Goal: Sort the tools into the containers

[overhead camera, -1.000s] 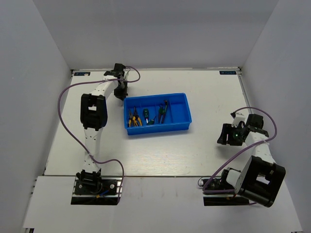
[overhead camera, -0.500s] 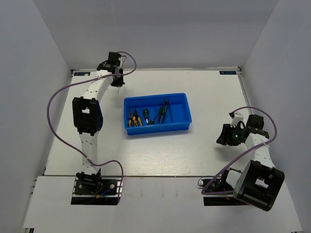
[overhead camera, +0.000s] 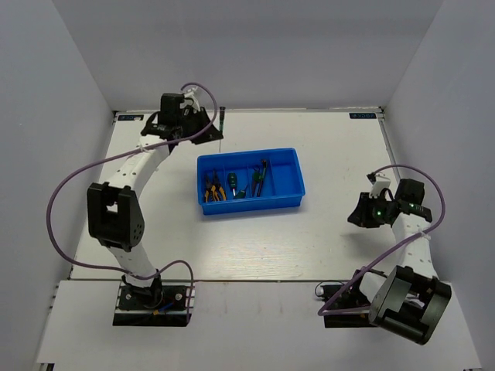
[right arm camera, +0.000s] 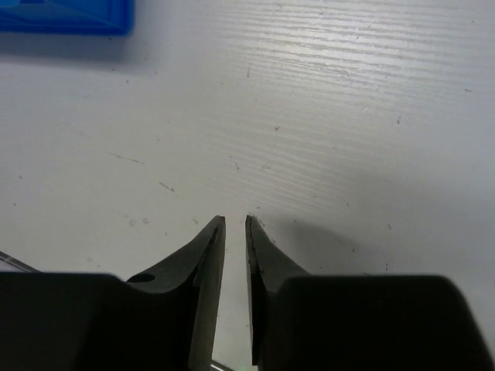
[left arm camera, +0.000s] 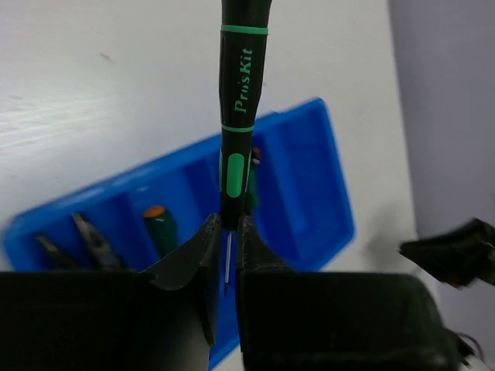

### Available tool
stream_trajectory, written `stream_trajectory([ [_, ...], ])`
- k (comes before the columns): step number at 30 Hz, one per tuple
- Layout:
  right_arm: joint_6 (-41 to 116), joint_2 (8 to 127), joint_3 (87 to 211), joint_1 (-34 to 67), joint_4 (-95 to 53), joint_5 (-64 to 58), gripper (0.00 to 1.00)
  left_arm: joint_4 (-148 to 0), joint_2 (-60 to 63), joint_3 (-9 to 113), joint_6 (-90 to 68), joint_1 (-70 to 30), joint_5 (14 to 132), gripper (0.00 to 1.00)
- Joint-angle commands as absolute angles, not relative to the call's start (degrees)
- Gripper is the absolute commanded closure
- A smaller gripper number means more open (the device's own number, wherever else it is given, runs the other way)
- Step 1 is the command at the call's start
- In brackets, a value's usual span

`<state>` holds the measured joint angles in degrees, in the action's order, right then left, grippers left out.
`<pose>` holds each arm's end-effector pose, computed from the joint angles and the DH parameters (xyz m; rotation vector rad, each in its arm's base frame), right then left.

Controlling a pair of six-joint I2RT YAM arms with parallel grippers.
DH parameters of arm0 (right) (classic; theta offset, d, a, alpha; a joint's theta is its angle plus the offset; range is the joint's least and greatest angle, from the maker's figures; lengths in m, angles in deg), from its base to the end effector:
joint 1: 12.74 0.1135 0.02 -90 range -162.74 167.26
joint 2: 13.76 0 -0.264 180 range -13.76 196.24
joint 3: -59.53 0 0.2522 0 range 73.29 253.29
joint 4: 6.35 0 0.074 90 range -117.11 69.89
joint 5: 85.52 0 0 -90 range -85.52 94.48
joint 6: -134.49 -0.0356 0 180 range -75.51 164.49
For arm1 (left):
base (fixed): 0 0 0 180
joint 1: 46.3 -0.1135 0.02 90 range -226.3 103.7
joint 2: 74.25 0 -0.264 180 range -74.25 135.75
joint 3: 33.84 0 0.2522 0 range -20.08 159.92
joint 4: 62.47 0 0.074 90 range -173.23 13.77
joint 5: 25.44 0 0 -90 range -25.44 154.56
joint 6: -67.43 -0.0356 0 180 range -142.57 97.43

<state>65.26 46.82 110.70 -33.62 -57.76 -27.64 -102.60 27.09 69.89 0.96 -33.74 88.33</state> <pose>0.1842 -0.0500 0.2113 -0.1807 2.4428 0.4312 0.3953 -0.1028 0.3176 0.0163 2.2850 -0.8002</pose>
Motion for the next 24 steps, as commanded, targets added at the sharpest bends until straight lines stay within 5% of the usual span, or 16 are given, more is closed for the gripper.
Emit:
stream_trajectory([
  [1,65.05,44.34,112.75,-33.57,-59.22,-29.44,0.76,-88.37,22.78,64.13,12.40,-30.40,100.85,1.00],
  [9,65.58,42.41,112.93,-33.57,-60.63,-31.03,0.76,-81.59,26.11,62.36,18.65,-23.19,103.06,1.00],
  [24,66.28,39.51,112.75,-33.83,-61.33,-31.99,0.76,-84.58,35.08,65.88,24.01,-9.12,83.12,1.00],
])
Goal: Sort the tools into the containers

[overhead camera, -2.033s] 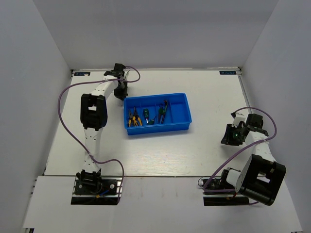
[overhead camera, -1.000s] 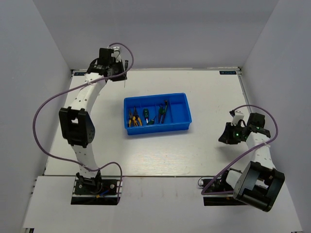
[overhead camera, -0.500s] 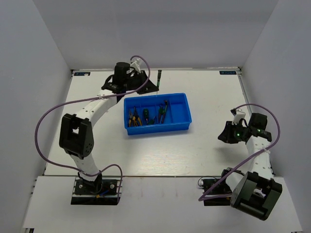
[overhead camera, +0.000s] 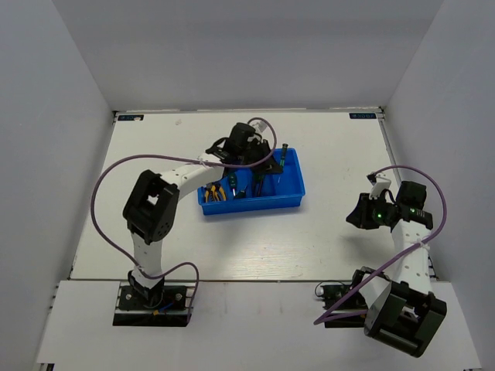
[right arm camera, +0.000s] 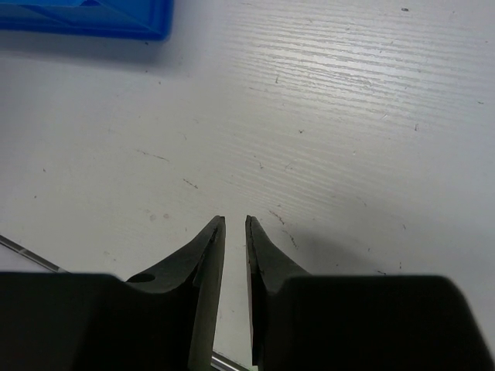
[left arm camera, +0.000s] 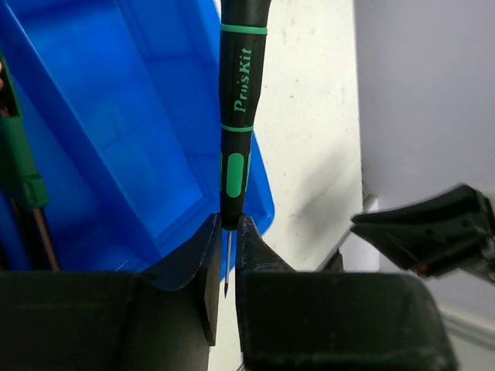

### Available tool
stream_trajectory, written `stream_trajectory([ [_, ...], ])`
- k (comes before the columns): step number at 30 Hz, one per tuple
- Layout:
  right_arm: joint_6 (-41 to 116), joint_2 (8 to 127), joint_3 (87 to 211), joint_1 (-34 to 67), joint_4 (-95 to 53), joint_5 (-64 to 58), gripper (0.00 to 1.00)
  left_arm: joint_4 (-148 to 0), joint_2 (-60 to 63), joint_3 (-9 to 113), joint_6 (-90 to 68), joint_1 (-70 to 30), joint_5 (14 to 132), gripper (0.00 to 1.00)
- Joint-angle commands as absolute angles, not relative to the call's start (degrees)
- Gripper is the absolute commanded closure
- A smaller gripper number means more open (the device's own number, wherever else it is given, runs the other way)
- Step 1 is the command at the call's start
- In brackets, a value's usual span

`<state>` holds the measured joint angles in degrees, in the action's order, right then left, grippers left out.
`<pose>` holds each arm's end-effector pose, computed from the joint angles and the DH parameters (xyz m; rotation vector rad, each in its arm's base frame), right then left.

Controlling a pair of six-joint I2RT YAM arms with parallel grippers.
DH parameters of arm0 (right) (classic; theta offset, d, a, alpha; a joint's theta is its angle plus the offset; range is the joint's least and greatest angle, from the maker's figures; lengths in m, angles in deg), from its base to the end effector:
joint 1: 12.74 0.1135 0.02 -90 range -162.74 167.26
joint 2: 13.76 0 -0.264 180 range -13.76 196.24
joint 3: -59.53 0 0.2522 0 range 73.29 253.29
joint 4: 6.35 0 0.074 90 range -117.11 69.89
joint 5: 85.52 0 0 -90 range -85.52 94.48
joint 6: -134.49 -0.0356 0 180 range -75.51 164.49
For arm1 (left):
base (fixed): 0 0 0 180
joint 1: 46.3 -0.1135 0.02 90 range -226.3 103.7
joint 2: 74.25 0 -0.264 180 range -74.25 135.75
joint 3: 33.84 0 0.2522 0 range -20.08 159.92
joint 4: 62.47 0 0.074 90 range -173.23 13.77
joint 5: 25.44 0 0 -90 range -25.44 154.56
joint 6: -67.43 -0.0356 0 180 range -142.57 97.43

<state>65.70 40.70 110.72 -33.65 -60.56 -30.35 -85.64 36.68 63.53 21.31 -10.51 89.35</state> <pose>0.1696 -0.0430 0.2269 -0.2230 2.3692 0.4453 0.3520 -0.2722 0.2374 0.0955 2.4360 -1.1874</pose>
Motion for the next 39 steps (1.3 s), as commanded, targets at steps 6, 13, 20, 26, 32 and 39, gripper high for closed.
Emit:
stream_trajectory([
  [6,66.46,39.15,112.84,-33.83,-61.69,-32.08,0.76,-85.63,36.92,67.02,25.33,-6.05,73.54,1.00],
  [13,66.64,38.80,112.67,-33.83,-61.95,-32.08,0.76,-87.57,40.27,68.77,25.33,-4.28,72.03,0.74],
  [20,67.07,38.45,112.84,-33.92,-62.21,-32.17,0.76,-90.37,43.08,71.68,25.33,-3.14,72.03,0.58],
  [26,67.16,37.92,112.58,-33.92,-62.22,-32.43,0.76,-91.60,41.77,72.20,24.28,-2.62,70.09,0.42],
  [32,67.43,37.48,112.67,-34.09,-62.57,-32.96,0.75,-94.77,34.66,77.29,17.88,-0.51,63.87,0.81],
  [39,65.32,37.04,113.46,-33.83,-60.38,-31.30,0.27,-94.93,22.01,69.32,-8.56,0.90,63.34,0.89],
])
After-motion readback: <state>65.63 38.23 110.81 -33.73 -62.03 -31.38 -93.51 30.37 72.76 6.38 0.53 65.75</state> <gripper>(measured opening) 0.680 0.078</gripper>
